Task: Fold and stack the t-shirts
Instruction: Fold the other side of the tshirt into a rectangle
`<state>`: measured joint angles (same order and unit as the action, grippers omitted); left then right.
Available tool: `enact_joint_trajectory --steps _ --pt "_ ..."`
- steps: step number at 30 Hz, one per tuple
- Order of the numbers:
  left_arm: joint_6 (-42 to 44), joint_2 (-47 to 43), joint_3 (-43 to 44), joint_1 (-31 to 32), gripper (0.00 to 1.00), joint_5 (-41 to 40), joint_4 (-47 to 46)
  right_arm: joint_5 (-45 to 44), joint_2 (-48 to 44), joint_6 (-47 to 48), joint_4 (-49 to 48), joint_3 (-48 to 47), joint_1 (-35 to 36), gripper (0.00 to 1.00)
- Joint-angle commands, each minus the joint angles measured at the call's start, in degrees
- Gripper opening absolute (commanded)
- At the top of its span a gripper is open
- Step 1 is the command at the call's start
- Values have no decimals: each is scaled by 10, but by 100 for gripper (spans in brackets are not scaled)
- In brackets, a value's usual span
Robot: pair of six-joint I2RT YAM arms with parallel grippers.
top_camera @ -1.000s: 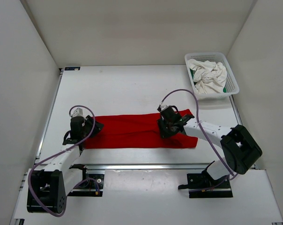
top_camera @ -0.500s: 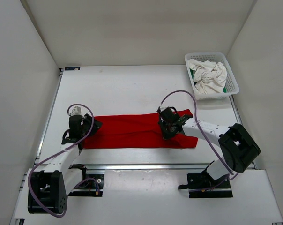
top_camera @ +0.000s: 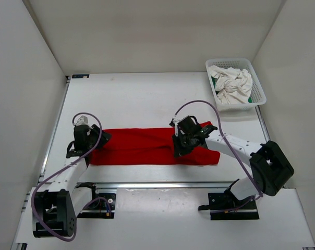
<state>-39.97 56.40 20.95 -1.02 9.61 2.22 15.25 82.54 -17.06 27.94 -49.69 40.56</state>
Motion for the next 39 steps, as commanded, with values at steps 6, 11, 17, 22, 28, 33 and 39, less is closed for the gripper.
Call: enact_joint_trajectory --steps 6,11,17,22,28,33,39 --pt "39 -24 37 -41 47 -41 62 72 -5 -8 -55 -1 11 32" --pt "32 -18 23 -83 46 -45 63 18 -93 -31 -86 41 -4 31" --pt "22 24 27 -125 41 -59 65 58 -188 -70 -179 146 -59 6" --pt "20 19 30 -137 36 -79 123 39 -243 -87 -206 196 -84 5" --pt "31 -51 20 -129 47 -146 184 74 -264 -109 -250 242 -91 6" --pt "24 -34 0 -136 48 -108 184 80 -261 -105 -261 247 -90 7" --pt "-8 -18 -13 -120 50 -87 152 73 -272 -104 -266 252 -86 8"
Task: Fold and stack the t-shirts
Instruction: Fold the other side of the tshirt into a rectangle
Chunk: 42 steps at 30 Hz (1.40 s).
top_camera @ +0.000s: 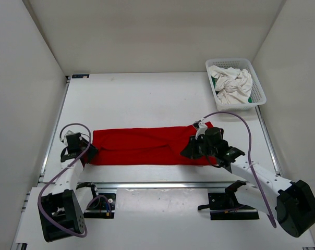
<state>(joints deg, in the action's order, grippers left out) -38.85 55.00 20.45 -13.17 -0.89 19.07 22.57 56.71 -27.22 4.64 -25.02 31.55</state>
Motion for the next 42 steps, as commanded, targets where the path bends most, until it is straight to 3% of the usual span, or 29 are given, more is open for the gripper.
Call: enact_joint_trajectory --steps 1,6,12,17,21,28,34,38,40,42 --pt "-26 -8 -15 2 51 26 -27 3 -11 -4 -35 8 4 8" --pt "-55 1 -23 24 47 33 -67 1 -1 -2 -35 5 9 8" --pt "-67 25 -15 9 19 39 -109 7 3 -2 -34 3 9 9" --pt "-48 71 70 17 0 40 -100 -9 22 -1 -32 5 4 9" --pt "-26 68 100 17 0 19 -87 -14 25 -5 -33 11 4 8" --pt "-3 52 64 5 1 10 -86 -26 35 -8 -28 20 2 7" --pt "-10 54 15 -9 14 -11 -100 -26 29 -14 -24 26 -6 8" --pt "-12 60 13 -20 29 -7 -95 -32 10 -18 -18 30 -13 8" --pt "-14 39 21 -24 43 -1 -91 -33 5 -17 -13 26 -25 8" --pt "-18 9 33 -29 48 -6 -85 -32 4 -20 -11 25 -42 8"
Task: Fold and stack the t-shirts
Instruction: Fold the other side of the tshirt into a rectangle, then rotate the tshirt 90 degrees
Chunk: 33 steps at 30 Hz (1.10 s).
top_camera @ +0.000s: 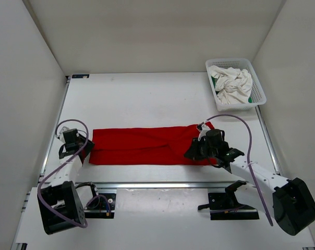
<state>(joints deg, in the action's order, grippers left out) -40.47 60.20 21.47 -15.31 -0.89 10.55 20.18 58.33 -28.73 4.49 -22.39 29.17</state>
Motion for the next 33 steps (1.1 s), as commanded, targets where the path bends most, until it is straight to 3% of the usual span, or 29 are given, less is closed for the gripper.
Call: enact_joint_trajectory --steps 1,6,8,11,13,15,20,22,26,29,31,33 --pt "-1 -64 35 -4 47 -15 3 -8 -19 -10 -9 -7 -30 7" --pt "-11 -72 67 84 37 -35 3 -38 -29 -25 -18 -27 -76 0" --pt "-33 -37 46 161 36 -32 -52 -52 -4 -28 -34 -48 -110 0" --pt "-62 48 45 230 36 -20 -132 -80 48 -24 -36 -81 -158 0" --pt "-59 112 71 246 36 -1 -157 -95 73 -26 -64 -86 -190 9" --pt "-57 172 95 246 33 25 -177 -89 102 -33 -93 -96 -232 21" --pt "-86 233 107 195 33 77 -238 -22 214 -36 -162 -119 -319 31" --pt "-87 235 103 178 33 86 -245 23 238 -44 -195 -121 -329 29" --pt "-102 250 81 130 33 119 -269 7 279 -40 -195 -141 -322 29" --pt "-124 261 62 110 32 134 -293 41 301 -61 -218 -137 -331 21" --pt "-131 265 56 104 33 136 -299 49 306 -67 -236 -129 -338 21" --pt "-125 269 59 101 32 130 -294 43 317 -67 -243 -131 -340 12"
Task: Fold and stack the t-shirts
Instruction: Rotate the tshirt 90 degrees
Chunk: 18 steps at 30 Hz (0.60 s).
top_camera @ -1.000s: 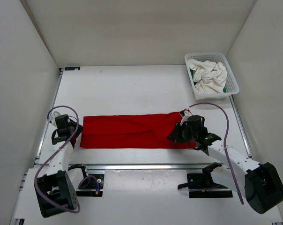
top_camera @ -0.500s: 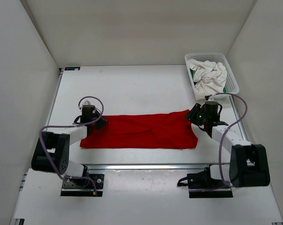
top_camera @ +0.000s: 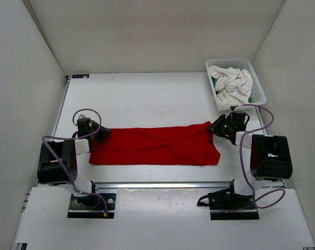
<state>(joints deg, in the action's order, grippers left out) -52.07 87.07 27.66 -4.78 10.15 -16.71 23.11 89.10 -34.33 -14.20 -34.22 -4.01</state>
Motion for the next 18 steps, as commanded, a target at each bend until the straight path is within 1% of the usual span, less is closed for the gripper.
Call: enact_joint_trajectory --steps 1,2,3,8,12,13,14,15,16,18 --pt "-6 4 -4 -8 33 15 -18 13 8 -11 -58 -12 -8 7" --pt "-8 7 -3 -11 31 18 -19 12 12 -12 -53 -17 -10 2" --pt "-8 8 -2 -16 32 17 -14 9 14 -19 -52 -17 -16 0" --pt "-9 12 -6 -52 30 12 -9 -25 12 -5 -22 -35 -23 0" --pt "-17 20 -9 -59 30 15 -9 -32 38 3 -9 -56 -17 1" --pt "-20 18 -8 -62 30 16 -11 -26 43 1 -16 -58 -19 4" --pt "-22 21 -6 -62 30 23 -12 -17 43 0 -17 -60 -18 12" --pt "-25 16 -9 -63 29 30 -14 -15 37 -1 -15 -62 -18 15" --pt "-29 11 -11 -62 30 32 -17 -14 26 3 -8 -60 -13 21" --pt "-28 -17 -6 -55 30 34 -17 -36 -3 11 20 -64 -2 30"
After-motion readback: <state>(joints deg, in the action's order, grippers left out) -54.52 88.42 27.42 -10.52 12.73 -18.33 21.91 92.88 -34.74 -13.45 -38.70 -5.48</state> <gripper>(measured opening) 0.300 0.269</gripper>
